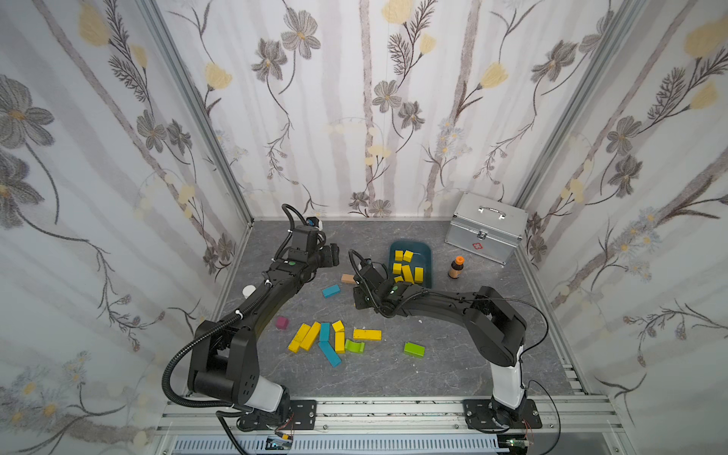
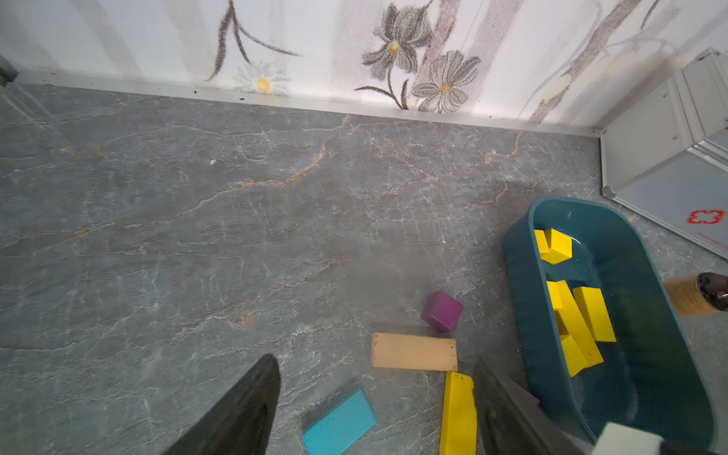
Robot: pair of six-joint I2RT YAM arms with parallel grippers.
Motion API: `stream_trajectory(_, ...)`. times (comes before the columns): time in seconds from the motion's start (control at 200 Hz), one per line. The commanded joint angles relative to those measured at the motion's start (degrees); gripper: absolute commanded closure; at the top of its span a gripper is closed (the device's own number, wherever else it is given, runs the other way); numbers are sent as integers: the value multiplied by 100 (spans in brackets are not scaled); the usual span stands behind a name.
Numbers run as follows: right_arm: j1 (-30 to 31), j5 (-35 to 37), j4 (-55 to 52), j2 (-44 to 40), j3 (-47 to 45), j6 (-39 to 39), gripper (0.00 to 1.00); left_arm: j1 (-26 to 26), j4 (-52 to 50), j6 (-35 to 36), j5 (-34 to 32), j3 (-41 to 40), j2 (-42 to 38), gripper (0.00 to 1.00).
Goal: Pick out the yellow building blocks
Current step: Pick up the building block from the center of the board.
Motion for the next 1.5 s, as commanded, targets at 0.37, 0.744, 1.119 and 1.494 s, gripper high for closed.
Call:
stream_trajectory(0.37,-139,6,-307,760,662,104,49,154,674,95,487,-389,-699,17)
stream_trajectory(0.744,-244,-89,-610,1040,862,-11,52,183,961,46,432,-624,-1022,13)
stream_trajectory(1.119,-304,-102,-882,1165,1106,-238,62,200,1017,-20,513,-646,-1042,13)
stream_trajectory(1.494,-280,101,-1225,1239,1230,-381,59,254,1091,-112,605,-671,-1058,13)
